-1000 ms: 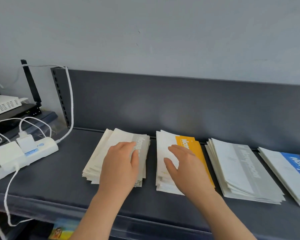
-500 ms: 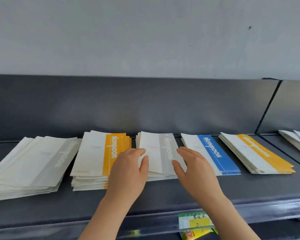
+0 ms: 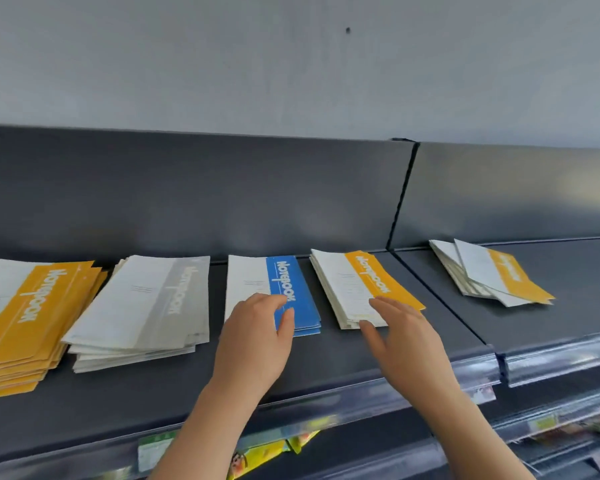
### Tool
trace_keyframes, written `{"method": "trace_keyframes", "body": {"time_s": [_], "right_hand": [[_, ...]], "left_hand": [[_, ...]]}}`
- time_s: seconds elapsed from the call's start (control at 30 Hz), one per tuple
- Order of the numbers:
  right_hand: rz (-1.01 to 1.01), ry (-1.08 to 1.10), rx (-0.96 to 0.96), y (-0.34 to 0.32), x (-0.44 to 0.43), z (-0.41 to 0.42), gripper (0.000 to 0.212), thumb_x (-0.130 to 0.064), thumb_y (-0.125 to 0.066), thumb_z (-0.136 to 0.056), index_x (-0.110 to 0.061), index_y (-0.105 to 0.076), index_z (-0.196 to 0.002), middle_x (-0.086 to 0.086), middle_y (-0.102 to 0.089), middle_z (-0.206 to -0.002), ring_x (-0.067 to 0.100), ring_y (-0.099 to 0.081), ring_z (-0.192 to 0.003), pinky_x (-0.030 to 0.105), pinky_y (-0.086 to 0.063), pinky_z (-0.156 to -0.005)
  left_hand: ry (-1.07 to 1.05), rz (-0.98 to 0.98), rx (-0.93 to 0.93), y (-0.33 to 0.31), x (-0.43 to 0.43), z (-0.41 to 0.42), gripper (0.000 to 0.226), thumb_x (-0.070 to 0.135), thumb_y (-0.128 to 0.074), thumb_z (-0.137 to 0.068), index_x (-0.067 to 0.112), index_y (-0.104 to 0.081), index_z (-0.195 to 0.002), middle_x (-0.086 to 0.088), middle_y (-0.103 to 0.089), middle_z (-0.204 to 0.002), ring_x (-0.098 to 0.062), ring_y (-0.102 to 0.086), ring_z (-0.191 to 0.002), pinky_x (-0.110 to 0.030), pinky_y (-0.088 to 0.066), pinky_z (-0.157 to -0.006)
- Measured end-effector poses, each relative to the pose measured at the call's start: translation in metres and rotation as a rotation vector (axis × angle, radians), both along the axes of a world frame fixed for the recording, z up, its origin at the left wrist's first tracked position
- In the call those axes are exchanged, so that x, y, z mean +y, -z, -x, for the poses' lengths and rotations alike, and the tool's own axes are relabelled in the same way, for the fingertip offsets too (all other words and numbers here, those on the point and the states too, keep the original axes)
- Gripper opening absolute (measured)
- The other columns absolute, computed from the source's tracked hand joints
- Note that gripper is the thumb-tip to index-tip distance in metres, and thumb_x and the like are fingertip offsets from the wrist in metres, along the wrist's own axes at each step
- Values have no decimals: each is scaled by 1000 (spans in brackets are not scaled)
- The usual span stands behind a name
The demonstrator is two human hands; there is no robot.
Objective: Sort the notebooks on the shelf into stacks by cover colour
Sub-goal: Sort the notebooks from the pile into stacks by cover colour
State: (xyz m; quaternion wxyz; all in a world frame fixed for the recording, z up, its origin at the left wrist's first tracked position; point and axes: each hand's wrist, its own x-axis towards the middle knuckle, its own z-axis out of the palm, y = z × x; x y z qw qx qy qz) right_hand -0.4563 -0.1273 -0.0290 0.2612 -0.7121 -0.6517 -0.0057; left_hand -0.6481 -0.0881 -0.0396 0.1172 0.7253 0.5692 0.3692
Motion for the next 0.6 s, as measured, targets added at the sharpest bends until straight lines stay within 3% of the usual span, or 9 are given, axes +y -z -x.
{"method": "trace_keyframes", "body": {"time_s": [0.23,0.33,0.6], "right_hand": [[7,94,6,6,14,-62,36,-33,-51,-93,-15,-58,-124,-2,-57,-129,18,-50,-119,26,-39,-96],[8,142,-4,6,20,-84,33,-32,-51,-93,-13,-60,-119,-2,-61,-123,19,-51,-116,27,-40,-92],[18,305,11,9,28,-169,38,-35,-50,-93,-18,-56,-126,-4,-57,-129,15,-48,-121,24,-37,-96]], "left_hand": [[87,-5,35,2,29,-65,32,35,-47,-96,23,-59,-123,9,-59,-122,-9,-50,-113,-22,-43,-88],[138,-3,44,-1,45,-92,36,36,-46,-96,23,-57,-128,8,-57,-127,-9,-50,-115,-25,-45,-93],[265,4,91,-3,69,-175,33,34,-44,-97,23,-59,-125,7,-59,-123,-11,-50,-113,-24,-41,-92]]}}
